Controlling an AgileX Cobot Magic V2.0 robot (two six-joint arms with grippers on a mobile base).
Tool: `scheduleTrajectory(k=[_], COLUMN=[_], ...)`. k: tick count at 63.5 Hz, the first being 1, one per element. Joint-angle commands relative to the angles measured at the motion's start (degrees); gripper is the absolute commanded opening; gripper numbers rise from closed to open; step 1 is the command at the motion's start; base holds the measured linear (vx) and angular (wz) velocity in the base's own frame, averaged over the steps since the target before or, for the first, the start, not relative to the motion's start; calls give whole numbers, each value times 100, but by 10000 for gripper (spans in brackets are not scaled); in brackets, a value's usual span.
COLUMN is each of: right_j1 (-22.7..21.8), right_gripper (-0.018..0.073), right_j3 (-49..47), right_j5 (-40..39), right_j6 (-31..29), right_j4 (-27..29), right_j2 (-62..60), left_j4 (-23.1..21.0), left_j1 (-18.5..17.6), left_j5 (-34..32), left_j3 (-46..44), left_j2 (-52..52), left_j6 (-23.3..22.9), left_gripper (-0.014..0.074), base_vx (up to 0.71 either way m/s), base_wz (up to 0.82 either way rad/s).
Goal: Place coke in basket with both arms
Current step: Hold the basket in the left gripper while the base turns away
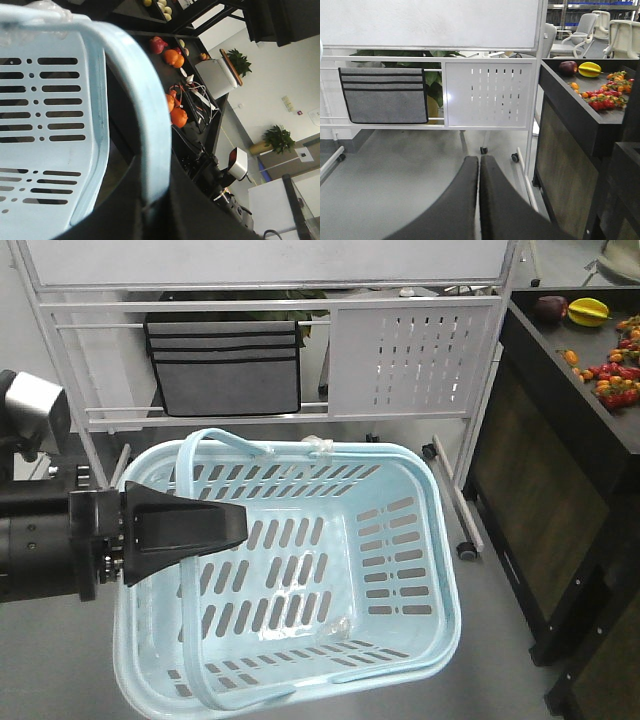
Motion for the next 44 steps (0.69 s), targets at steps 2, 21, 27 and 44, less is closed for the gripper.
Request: scheduleTrajectory(k=[2, 21, 27, 44], right_j1=[-18, -18, -18, -18], right_gripper=[-5, -5, -5, -5], right_j3=[62, 62, 62, 62], right_j5=[-443, -443, -443, -443], right_j6=[-41, -41, -41, -41], right_j4=[-53, -53, -53, -53], right_j2=[-101, -101, -101, -101], left_j4=[-513, -513, -513, -513], left_j1=[-24, -24, -24, -24], left_j5=[90, 89, 89, 89], left_j3=[-128, -128, -128, -128], left_j2=[-126, -126, -126, -126], left_j6=[45, 45, 45, 45], left_gripper=[-7, -6, -6, -6], base_vx=[24, 24, 24, 24], base_wz=[6, 5, 5, 6])
